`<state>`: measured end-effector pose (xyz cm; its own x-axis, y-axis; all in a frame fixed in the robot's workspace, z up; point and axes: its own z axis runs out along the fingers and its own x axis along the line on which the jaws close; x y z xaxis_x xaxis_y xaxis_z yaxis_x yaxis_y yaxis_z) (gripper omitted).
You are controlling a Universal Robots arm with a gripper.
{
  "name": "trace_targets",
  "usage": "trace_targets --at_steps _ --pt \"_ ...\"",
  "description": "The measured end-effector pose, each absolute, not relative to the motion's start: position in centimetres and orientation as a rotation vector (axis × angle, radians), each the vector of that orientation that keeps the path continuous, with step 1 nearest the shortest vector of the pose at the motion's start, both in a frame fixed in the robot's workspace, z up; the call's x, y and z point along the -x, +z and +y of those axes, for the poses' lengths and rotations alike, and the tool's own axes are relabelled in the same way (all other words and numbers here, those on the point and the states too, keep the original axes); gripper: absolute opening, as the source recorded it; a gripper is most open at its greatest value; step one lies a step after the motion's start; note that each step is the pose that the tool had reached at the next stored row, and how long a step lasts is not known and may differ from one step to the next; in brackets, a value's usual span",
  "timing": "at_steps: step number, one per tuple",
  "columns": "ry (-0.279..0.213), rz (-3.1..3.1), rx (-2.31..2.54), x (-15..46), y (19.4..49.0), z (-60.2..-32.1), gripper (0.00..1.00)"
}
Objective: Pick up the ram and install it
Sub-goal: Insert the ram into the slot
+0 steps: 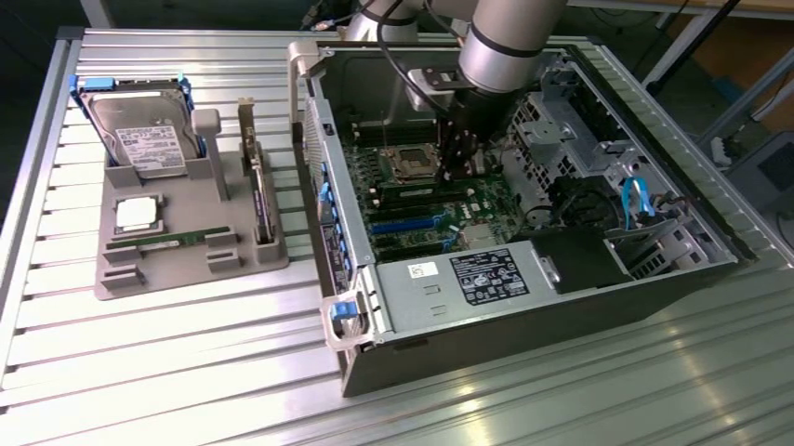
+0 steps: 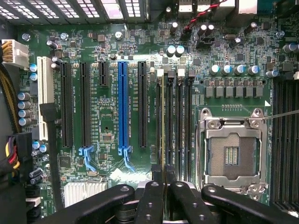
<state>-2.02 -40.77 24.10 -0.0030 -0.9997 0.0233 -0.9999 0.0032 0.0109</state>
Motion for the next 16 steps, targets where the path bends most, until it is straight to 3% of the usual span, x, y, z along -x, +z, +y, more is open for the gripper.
trace_targets --at_steps 16 --pt "0.013 -2.208 -2.201 1.98 23.91 -40.87 0.12"
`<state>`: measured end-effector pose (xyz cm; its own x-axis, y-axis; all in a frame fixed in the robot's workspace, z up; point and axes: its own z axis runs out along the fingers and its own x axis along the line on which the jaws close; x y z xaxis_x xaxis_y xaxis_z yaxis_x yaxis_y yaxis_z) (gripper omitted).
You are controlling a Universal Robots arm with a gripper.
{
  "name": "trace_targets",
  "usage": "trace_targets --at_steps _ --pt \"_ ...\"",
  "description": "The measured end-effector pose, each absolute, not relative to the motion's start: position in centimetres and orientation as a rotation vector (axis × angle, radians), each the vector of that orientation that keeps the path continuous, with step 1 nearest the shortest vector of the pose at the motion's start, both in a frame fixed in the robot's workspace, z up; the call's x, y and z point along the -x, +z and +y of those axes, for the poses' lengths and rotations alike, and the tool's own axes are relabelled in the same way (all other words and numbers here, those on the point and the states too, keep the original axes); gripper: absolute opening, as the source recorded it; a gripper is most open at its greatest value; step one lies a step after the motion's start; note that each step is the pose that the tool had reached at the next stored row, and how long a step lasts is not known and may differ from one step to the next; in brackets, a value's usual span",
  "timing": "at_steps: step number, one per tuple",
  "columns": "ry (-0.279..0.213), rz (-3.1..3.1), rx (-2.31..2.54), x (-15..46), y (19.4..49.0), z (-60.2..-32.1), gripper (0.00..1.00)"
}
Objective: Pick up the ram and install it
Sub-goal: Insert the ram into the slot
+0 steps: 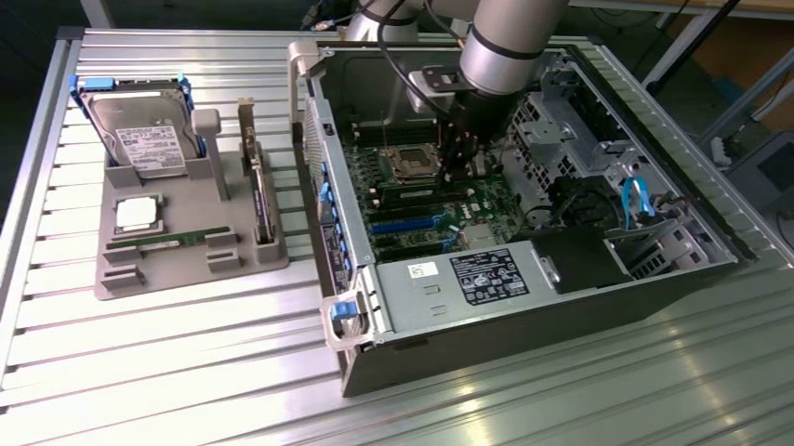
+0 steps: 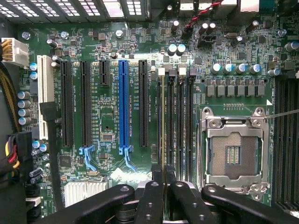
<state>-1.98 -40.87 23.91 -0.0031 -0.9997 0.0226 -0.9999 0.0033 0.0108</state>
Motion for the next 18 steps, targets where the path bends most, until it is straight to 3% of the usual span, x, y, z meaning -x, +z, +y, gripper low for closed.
trace_targets --at_steps 18 --pt "0.013 -2.208 -2.201 1.98 23.35 -40.87 0.12"
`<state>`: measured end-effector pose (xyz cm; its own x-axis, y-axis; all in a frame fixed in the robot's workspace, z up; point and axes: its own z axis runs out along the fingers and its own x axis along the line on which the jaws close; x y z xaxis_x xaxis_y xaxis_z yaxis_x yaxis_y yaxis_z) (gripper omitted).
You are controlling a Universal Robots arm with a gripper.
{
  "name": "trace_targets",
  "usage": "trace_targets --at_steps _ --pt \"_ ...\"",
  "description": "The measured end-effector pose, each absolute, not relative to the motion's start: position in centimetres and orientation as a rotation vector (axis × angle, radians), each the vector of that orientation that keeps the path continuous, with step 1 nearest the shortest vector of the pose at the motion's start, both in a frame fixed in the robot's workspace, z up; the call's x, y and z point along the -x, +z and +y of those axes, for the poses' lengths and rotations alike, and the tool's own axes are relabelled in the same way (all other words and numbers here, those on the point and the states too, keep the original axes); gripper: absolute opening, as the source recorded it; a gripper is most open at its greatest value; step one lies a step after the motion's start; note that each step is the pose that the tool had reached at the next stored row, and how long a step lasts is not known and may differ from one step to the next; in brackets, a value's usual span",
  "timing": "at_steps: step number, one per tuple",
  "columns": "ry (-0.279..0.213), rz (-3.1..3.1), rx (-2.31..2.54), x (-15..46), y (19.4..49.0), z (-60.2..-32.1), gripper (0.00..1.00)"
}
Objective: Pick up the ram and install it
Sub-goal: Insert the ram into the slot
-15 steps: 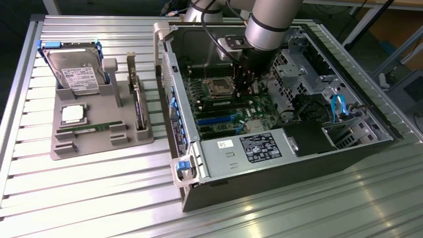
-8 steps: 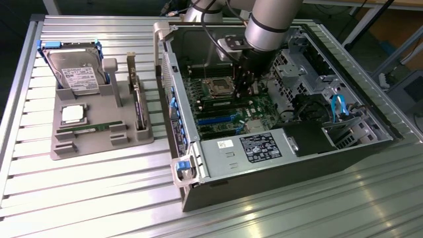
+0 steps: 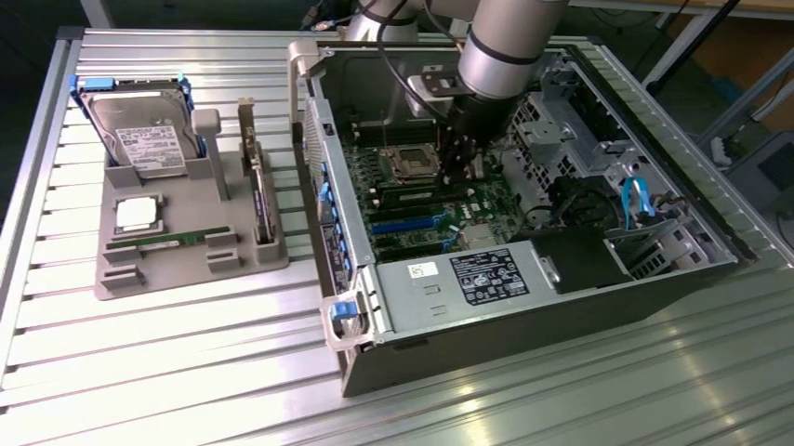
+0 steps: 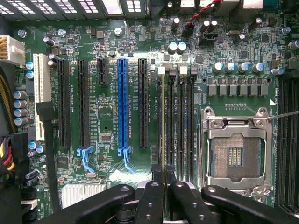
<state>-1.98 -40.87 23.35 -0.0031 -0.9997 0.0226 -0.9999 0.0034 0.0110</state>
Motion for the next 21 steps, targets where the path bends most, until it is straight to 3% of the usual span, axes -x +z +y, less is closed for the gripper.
trace_targets --at_steps 13,16,17,21 --pt "0.013 -2.208 -2.201 1.98 23.21 -40.87 0.12" --pt "0.013 -2.208 -2.201 1.98 23.21 -40.87 0.19" --pt "0.013 -2.208 -2.201 1.98 23.21 -40.87 0.25" --pt "0.013 -2.208 -2.201 1.98 23.21 -40.87 0.25"
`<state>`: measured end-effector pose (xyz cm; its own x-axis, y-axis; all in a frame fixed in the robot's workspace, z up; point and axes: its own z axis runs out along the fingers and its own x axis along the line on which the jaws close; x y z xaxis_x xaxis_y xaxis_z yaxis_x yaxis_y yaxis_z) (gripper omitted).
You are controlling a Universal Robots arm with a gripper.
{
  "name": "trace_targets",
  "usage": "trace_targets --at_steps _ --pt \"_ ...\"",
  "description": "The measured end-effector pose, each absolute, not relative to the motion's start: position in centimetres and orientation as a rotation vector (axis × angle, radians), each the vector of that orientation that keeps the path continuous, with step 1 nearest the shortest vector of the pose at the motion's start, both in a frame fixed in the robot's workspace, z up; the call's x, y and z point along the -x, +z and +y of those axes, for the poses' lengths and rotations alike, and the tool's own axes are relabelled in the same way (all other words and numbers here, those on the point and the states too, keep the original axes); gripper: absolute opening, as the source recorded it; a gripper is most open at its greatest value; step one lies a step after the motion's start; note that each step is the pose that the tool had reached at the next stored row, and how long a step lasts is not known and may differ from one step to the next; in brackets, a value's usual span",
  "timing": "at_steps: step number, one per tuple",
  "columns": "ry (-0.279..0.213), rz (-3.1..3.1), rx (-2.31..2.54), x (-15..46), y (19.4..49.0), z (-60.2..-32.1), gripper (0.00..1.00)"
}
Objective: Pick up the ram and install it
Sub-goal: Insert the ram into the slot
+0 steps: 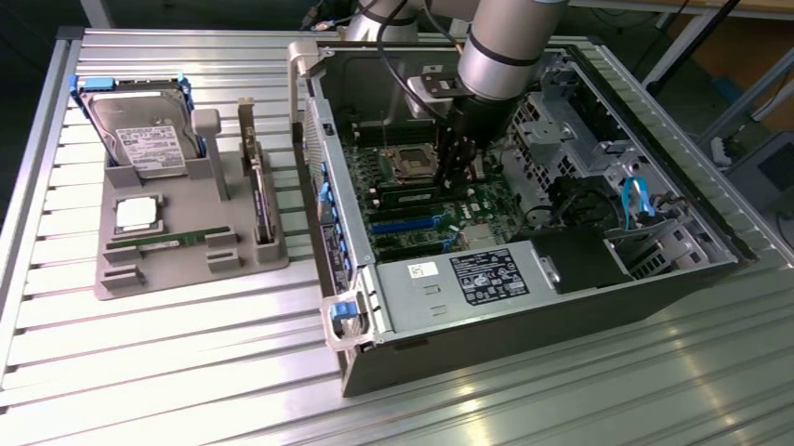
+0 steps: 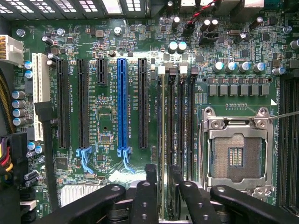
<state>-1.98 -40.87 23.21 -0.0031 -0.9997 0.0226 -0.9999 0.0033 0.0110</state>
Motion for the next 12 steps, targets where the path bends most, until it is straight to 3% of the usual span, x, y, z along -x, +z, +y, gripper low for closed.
trace_targets --at_steps 12 --pt "0.013 -2.208 -2.201 1.98 23.21 -40.87 0.25"
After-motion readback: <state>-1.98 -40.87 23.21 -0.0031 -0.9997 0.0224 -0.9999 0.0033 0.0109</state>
